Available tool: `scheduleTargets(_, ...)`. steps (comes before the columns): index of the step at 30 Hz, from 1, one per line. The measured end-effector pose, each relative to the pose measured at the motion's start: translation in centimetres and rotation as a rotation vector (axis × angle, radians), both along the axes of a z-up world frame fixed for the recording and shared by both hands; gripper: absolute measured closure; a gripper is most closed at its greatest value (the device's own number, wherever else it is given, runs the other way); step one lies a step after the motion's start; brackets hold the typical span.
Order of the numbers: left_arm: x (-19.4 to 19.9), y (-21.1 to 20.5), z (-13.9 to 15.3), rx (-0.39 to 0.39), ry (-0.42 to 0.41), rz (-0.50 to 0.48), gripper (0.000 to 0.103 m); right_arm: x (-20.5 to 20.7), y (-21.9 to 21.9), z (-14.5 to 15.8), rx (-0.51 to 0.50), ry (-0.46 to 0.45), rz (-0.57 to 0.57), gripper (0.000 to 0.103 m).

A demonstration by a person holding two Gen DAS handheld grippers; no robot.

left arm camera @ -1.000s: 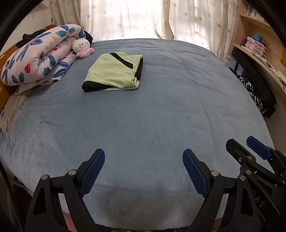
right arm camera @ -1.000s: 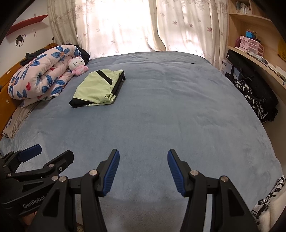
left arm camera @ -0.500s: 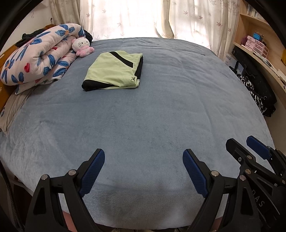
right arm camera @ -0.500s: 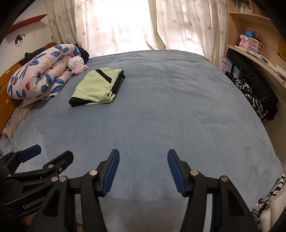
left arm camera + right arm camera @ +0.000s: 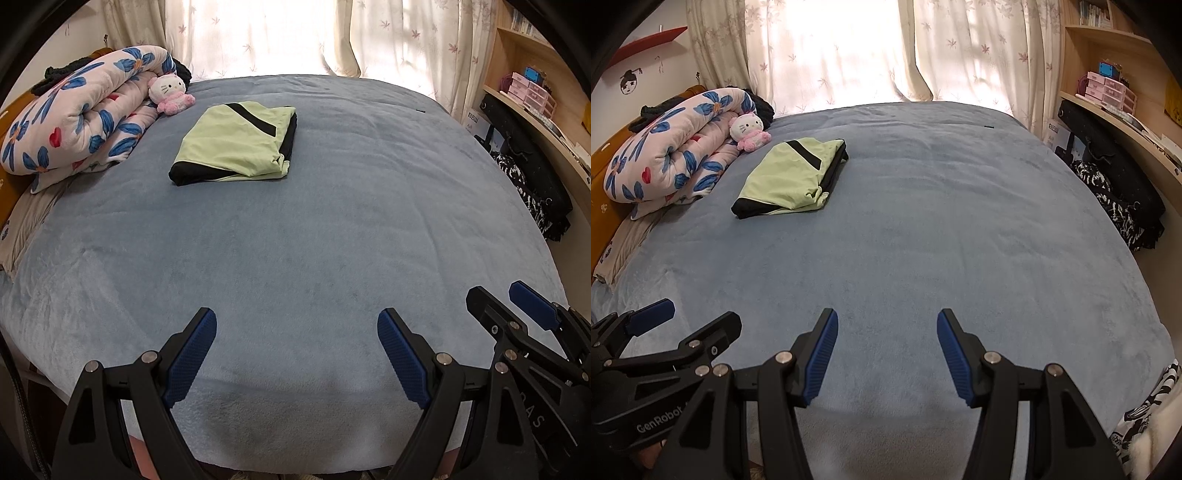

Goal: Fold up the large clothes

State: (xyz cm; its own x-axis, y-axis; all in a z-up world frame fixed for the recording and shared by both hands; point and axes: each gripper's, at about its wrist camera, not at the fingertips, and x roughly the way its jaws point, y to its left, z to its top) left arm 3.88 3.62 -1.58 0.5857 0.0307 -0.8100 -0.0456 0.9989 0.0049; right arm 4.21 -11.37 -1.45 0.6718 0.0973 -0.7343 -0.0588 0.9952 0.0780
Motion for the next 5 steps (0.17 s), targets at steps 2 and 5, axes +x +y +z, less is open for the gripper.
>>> scheduleTargets(2,0.07,0.12,-0.04,-0.001,0.001,-0.002,0.015,-0.02,0.01,-0.04,-0.002,0.000,0.000,0.047)
scheduleTargets(5,0.10,0.17,-0.05,0.002,0.001,-0.002,0.015,-0.01,0.00,-0.05,-0.001,0.000,0.000,0.047)
